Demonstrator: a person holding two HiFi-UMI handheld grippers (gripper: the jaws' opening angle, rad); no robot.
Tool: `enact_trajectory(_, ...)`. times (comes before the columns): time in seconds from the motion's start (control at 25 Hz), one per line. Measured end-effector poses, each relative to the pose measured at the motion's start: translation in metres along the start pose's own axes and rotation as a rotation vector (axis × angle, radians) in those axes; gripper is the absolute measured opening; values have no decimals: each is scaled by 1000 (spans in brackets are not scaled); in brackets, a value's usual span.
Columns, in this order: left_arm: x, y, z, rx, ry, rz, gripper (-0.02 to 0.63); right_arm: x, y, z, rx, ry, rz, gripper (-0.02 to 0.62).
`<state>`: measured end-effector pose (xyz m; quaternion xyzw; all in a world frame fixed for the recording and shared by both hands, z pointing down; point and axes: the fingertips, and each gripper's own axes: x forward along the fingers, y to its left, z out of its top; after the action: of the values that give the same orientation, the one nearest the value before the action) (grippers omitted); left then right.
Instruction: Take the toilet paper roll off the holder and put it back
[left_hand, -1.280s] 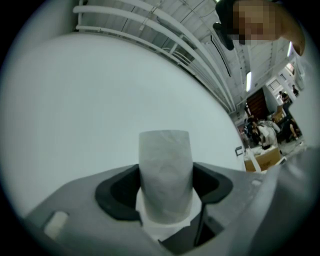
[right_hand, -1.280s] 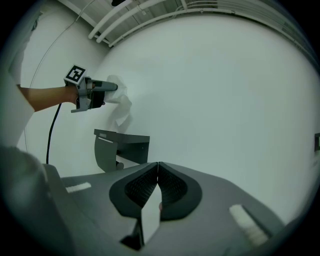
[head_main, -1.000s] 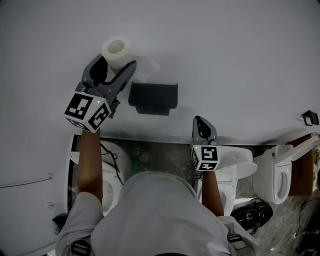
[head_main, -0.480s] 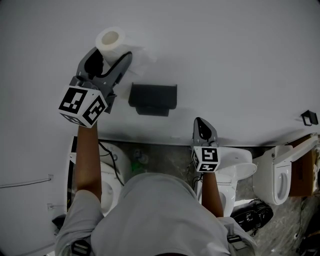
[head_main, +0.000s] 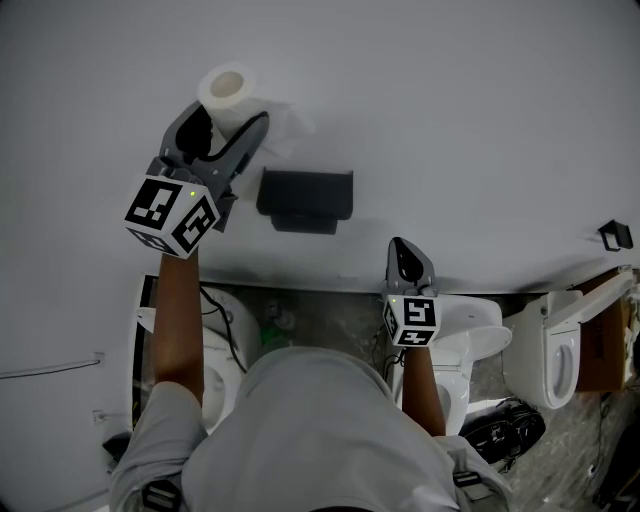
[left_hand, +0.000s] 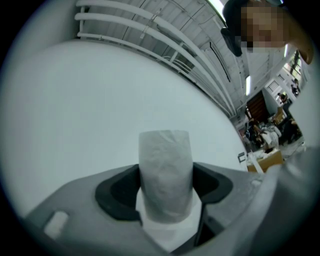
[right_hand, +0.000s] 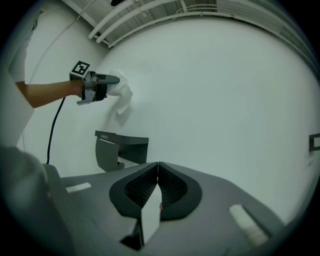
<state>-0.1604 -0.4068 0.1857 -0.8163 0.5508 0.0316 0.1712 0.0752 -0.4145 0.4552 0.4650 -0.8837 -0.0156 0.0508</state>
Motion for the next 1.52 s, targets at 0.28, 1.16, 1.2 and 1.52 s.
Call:
enact_trajectory(0.28, -4, -5, -18, -30, 21, -17, 311, 0, 7, -1, -6, 6, 3, 3)
enact_trajectory(1.16, 0, -30, -103, -172, 126, -78, 310, 5, 8, -5, -9, 18, 5, 3)
enact_trajectory(1.2, 1, -31, -107, -177, 131, -75, 311, 4, 7, -5, -10, 19, 5, 3)
enact_trajectory(1.52, -2, -43, -142, -211, 179, -82, 311, 5, 3, -9, -14, 22, 10, 3)
